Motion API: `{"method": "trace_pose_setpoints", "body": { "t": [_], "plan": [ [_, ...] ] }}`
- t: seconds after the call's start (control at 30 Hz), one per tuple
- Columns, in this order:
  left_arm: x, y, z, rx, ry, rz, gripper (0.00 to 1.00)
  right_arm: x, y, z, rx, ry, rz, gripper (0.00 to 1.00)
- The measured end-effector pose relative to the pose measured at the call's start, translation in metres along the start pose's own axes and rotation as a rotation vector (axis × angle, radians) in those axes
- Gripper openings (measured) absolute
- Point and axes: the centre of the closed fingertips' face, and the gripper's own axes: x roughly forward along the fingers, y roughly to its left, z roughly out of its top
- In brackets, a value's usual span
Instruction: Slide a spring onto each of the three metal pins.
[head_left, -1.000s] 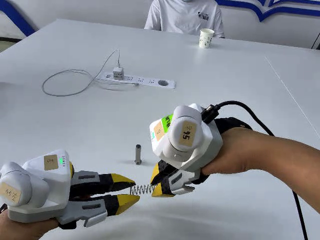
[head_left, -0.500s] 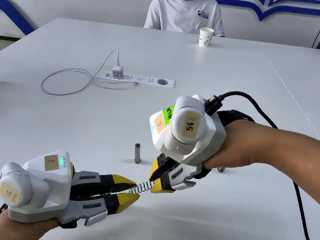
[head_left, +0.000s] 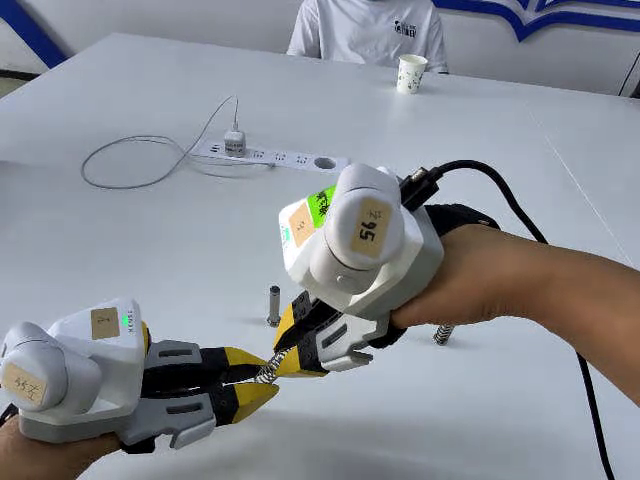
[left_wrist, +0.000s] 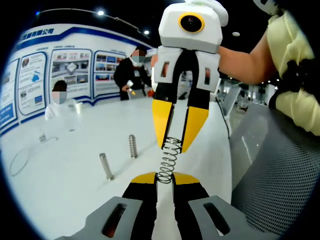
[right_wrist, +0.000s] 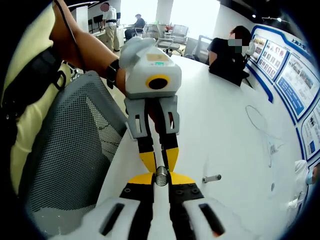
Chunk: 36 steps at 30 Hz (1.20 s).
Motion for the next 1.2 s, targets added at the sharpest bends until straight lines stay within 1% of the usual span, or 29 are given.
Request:
{"method": "trace_pose_setpoints", "body": {
  "t": [0.23,0.43,0.57,0.77,1.03,1.2],
  "plan": [
    [0.002,-0.002,0.002,0.001,-0.004,-0.001,0.11,0.001,-0.001,0.006,-0.007,-0.011,-0.003,0.12],
    [0.003,-0.002,0.003,-0.002,-0.007,-0.002,0.11,0.0,-0.001,0.006,0.004,-0.012,-0.003,0.12],
    [0.004,-0.002,0.004,-0.001,-0.008,-0.001,0.12,-0.001,-0.001,0.004,0.01,-0.003,-0.001,0.11],
    [0.003,-0.002,0.003,-0.005,-0.003,0.005,0.17,-0.001,-0.002,0.001,0.018,0.007,-0.004,0.11],
    [-0.004,0.004,0.001,-0.017,0.003,0.032,0.24,-0.003,-0.006,-0.002,0.025,0.017,-0.009,0.11],
    [-0.008,0.007,-0.001,-0.027,0.008,0.051,0.28,-0.007,-0.012,-0.004,0.034,0.021,-0.017,0.11]
  ]
}}
